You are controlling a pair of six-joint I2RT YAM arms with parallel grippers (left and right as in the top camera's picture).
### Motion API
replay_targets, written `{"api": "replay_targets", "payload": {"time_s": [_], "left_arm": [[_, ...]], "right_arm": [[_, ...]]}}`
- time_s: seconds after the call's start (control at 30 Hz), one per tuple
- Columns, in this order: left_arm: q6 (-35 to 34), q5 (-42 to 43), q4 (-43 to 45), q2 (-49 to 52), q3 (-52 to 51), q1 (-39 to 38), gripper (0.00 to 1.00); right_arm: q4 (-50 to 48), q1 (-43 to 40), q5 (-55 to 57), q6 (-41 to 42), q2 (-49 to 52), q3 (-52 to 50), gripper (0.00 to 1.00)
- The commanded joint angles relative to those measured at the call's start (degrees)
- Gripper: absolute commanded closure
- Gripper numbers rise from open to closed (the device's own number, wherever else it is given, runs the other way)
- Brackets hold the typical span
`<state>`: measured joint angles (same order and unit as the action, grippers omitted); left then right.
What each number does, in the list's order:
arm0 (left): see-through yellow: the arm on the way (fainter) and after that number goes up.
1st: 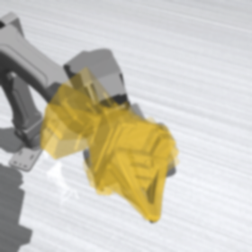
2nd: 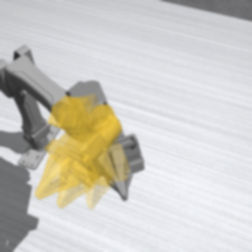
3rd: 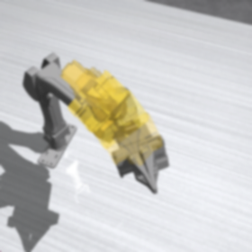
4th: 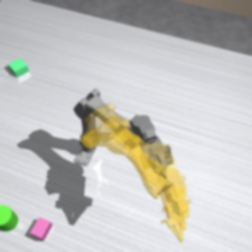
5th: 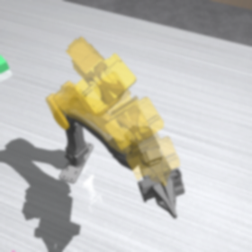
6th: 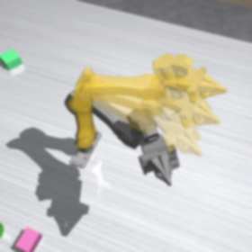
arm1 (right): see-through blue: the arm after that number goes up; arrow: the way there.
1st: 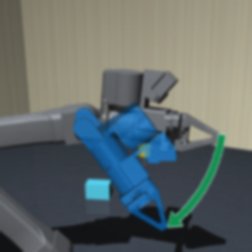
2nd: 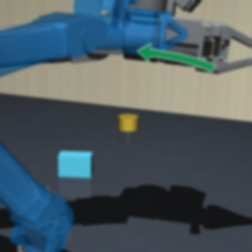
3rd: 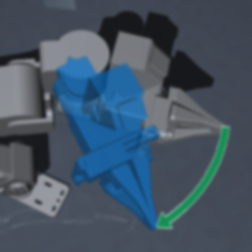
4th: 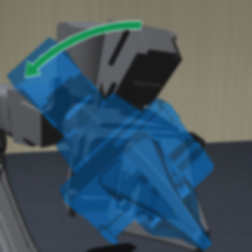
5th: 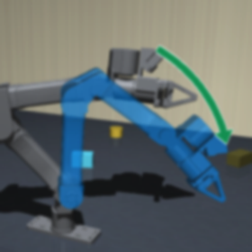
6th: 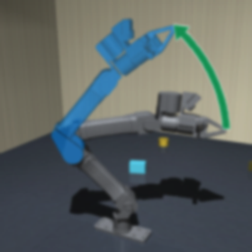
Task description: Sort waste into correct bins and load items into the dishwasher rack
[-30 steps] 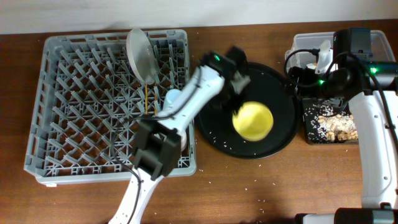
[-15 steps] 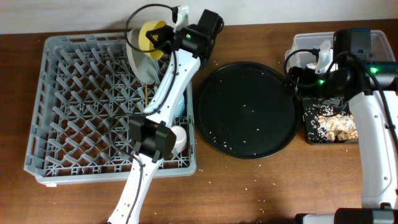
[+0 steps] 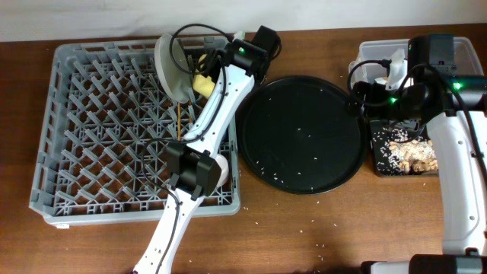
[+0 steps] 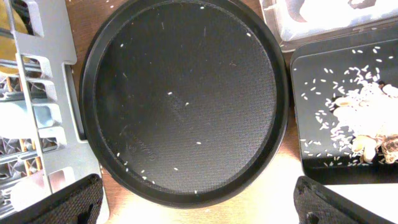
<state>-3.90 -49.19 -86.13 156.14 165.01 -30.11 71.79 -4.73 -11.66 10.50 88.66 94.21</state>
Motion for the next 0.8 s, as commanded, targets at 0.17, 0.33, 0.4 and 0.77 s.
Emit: {"api": "replay_targets", "payload": {"time_s": [0.17,0.33,0.4,0.77], "left_arm": [[0.1,25.5,-5.9,-6.5,14.9,0.2,0.30],[0.1,47.1,-6.7,-15.6,14.9,4.3,0.01],[0.1,55.8,-7.8,-21.1,14.9,7.8,0.01],[0.1,56.9,-10.6,-27.3,14.3,9.8,0.01]], "right_arm": [[0.0,0.2,-0.1,0.1,-0.2,0.6,0.02],[0.0,0.2,-0.1,0.1,-0.2,0.6,0.01],[-0.1,0.2,-0.1,0.1,-0.2,0.6,0.02],[25.5,0.2,-1.6,-4.3,-4.4,38.8,0.01]]}}
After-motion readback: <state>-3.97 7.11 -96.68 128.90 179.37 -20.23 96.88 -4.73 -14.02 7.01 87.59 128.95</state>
